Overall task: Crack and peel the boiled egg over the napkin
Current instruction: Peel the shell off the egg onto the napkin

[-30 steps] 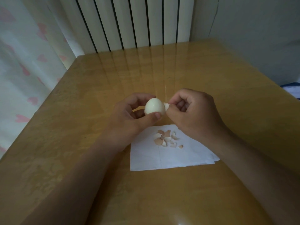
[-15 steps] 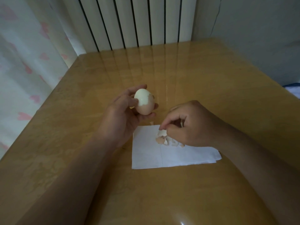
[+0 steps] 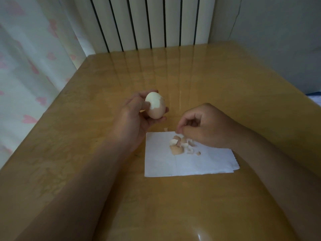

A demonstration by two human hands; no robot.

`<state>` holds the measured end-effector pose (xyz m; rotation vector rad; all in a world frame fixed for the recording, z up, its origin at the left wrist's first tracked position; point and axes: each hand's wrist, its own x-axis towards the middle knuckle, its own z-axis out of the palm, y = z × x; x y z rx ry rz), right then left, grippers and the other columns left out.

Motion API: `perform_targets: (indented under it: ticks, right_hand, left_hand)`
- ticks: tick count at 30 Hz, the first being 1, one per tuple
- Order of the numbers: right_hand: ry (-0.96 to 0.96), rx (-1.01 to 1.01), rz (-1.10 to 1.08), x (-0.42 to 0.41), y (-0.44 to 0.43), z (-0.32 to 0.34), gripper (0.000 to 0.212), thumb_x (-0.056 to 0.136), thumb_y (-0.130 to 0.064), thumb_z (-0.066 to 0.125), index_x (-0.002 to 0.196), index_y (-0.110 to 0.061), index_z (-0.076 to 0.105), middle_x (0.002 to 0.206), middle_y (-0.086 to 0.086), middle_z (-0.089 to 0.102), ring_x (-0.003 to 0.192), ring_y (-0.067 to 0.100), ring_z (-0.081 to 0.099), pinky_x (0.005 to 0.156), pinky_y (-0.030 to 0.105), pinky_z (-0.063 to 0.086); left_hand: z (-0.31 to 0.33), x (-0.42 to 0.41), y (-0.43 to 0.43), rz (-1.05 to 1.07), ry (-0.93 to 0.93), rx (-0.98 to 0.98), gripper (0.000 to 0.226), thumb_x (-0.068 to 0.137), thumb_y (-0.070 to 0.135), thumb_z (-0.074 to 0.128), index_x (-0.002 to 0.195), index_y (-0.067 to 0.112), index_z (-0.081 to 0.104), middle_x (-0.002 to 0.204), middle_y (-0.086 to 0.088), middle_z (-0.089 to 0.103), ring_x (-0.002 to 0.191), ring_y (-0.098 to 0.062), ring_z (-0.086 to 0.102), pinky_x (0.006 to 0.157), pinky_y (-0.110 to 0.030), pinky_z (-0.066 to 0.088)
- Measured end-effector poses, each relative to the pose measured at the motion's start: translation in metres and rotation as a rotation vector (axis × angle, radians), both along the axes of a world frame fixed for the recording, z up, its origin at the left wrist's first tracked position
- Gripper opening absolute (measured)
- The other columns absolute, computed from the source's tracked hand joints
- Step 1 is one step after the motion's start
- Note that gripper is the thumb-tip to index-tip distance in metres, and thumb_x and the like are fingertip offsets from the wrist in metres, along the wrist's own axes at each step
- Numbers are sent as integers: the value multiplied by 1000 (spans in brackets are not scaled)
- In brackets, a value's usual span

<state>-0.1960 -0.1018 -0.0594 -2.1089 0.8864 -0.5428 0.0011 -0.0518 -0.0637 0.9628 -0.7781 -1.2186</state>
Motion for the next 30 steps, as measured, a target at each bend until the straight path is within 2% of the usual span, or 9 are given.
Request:
perform_targets:
  ticks: [2,5,13,18,26,30]
  right_hand:
    - [36,-93,-62,4,-6,-4,14,86,-13,69,84,-24,77,66,-21,67,62,-5,59,58,11,44]
    - [135,-199,-48,13,-12,-8,13,88,-20,71,99,-23,78,83,-16,66,73,-2,60,69,21,51]
    - [227,-312,46,31,-19,-11,19,92,-23,67,106,-32,77,81,-24,51,77,-2,51,77,32,52]
    - [228,-328,107,30,-19,-12,17,91,-25,68,100,-37,78,91,-12,59,89,10,60,78,43,54]
    - [303,-422,110,31,-15,-13,15,97,-25,57,98,-26,72,96,-9,56,88,13,57,75,42,53]
    - [195,-362,73,21,-15,-2,9,95,-18,59,91,-21,67,86,-9,58,75,11,56,68,37,51]
  left_hand:
    - [0,-1,0,17,-6,-2,35,81,7,43,108,8,65,113,-22,61,93,-35,72,69,-36,60]
    - [1,-3,-2,69,-26,25,32,87,3,40,106,8,65,110,-21,61,90,-34,72,67,-36,59]
    - [4,-4,-5,167,-47,76,32,92,0,37,111,3,62,101,-17,62,82,-31,72,64,-35,57]
    - [5,-6,-4,158,-63,69,32,92,0,37,112,2,62,101,-16,62,83,-31,71,62,-34,57]
    - [4,-6,-3,162,-74,65,32,91,-1,37,110,2,63,96,-14,65,84,-32,71,60,-35,57]
    - [5,-6,-2,142,-75,69,31,91,-2,37,110,2,63,97,-15,65,87,-33,70,63,-36,58]
